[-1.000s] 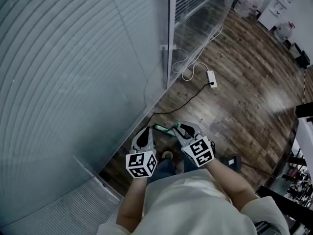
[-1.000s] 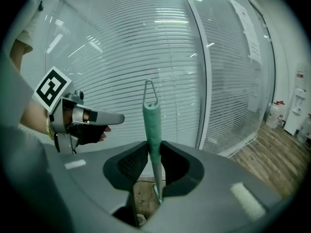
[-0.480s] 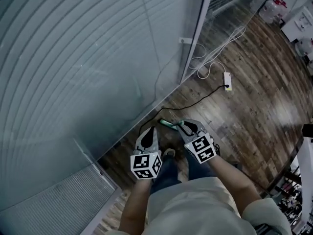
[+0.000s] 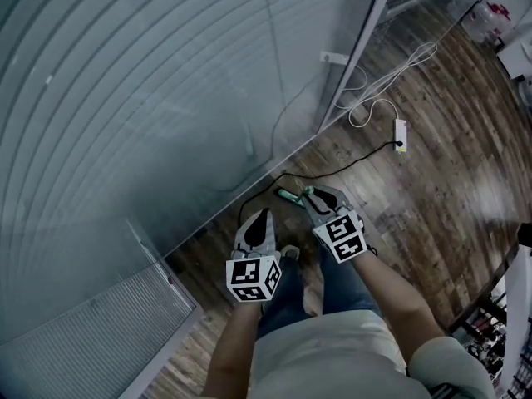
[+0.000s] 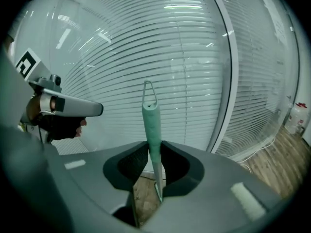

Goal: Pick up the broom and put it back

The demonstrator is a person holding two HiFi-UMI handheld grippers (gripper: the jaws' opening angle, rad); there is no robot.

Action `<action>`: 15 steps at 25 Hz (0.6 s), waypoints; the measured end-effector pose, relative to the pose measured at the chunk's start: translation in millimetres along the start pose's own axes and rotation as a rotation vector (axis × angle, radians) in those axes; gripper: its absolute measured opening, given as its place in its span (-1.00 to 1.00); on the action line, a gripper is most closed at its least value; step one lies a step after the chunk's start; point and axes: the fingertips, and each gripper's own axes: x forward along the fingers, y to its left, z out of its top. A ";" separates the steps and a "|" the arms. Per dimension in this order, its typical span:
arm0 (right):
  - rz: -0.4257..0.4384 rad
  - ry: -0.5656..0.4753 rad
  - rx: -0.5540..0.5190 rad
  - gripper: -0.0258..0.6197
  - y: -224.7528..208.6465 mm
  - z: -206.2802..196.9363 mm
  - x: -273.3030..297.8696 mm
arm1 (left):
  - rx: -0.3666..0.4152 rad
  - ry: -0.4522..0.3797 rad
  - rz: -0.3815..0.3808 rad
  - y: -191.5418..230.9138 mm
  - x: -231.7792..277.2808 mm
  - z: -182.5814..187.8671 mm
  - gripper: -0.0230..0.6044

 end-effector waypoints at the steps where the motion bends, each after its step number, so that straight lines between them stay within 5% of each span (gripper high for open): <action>1: -0.003 -0.001 0.000 -0.64 -3.2 -0.3 3.1 | -0.001 0.000 0.004 -0.1 1.4 -2.9 -0.92; 15: 0.001 -0.010 0.015 -0.64 -49.0 12.7 46.7 | -0.024 -0.002 0.048 1.8 27.9 -13.7 -0.92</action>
